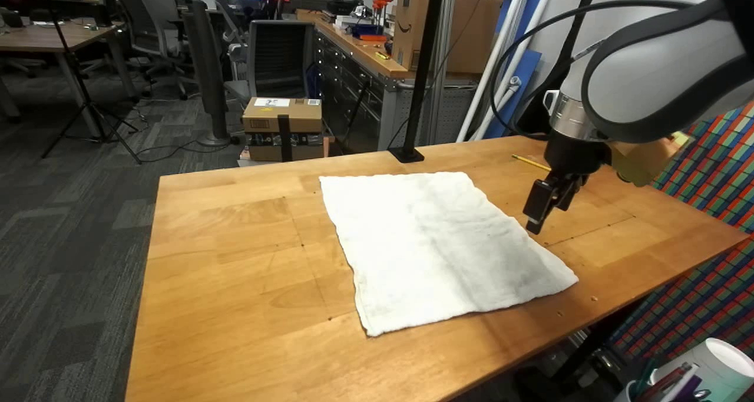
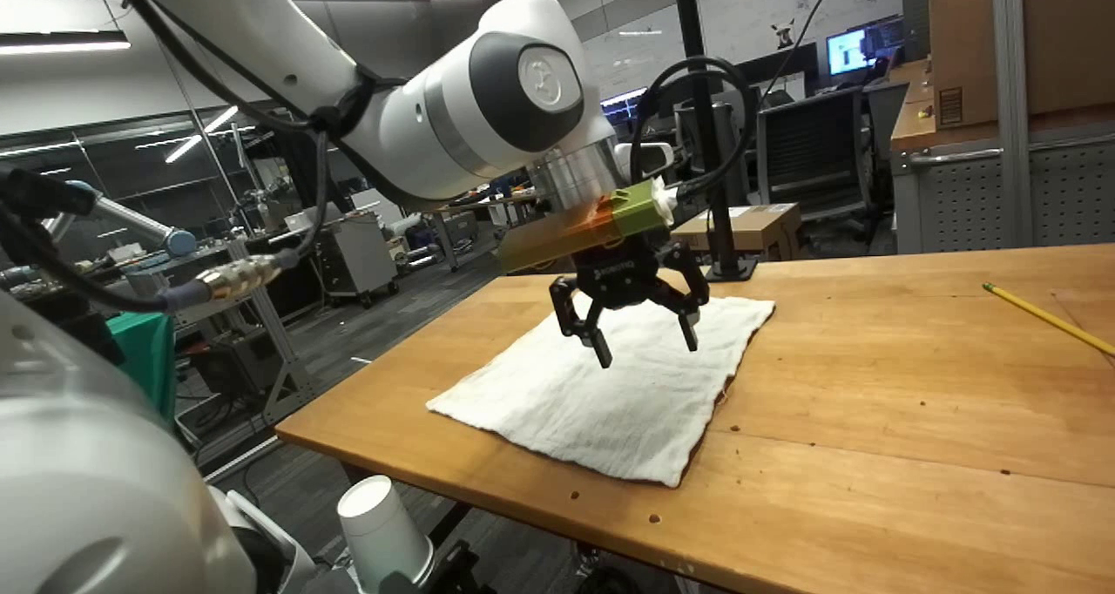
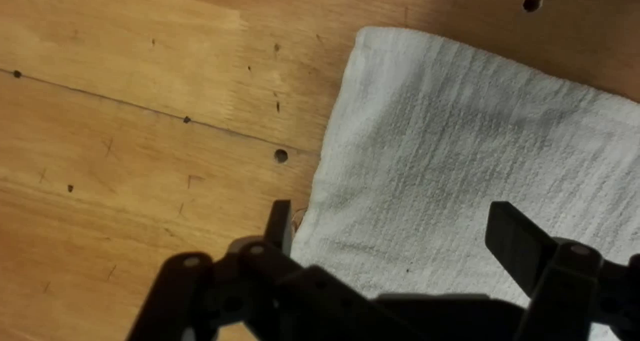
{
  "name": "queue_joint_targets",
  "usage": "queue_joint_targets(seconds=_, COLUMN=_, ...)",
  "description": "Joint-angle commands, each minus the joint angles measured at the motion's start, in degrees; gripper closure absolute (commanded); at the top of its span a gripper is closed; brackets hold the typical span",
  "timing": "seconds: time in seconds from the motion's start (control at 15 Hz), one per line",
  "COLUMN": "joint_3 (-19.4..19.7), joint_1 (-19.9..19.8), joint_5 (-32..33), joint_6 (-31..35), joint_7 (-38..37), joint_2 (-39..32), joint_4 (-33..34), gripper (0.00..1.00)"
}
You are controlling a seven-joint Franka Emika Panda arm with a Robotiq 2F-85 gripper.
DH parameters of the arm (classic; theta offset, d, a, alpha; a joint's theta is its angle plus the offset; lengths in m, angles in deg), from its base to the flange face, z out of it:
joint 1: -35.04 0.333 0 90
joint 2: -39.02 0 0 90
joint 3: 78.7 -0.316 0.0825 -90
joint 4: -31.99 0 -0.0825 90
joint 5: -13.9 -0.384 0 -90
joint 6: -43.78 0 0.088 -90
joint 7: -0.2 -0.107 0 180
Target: Fold the cloth on the table
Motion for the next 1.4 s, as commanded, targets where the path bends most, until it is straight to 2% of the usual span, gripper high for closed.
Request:
queue_joint_targets(seconds=0.0, joint_3=0.0, joint_1=0.4, joint_5=0.2, joint_6=0.7, joint_7=-1.4, joint_2=1.1, joint_4=-2.1, gripper=0.0)
queue_joint_targets(seconds=0.27, joint_3=0.7, joint_1=-0.1, joint_5=0.2, joint_6=1.0, joint_7=-1.2, joint_2=0.8, joint_4=-3.8, gripper=0.0)
queue_joint_targets(seconds=0.87, joint_3=4.5, joint_1=-1.0, joint_5=-1.7, joint_6=2.9, joint_7=0.3, joint_2=-3.4, joint_4=-3.1, gripper=0.0)
queue_joint_targets(seconds=1.33, joint_3=4.2, joint_1=-0.3, joint_5=-1.9, joint_6=6.4, joint_7=0.9, joint_2=-7.9, joint_4=-3.2, gripper=0.0)
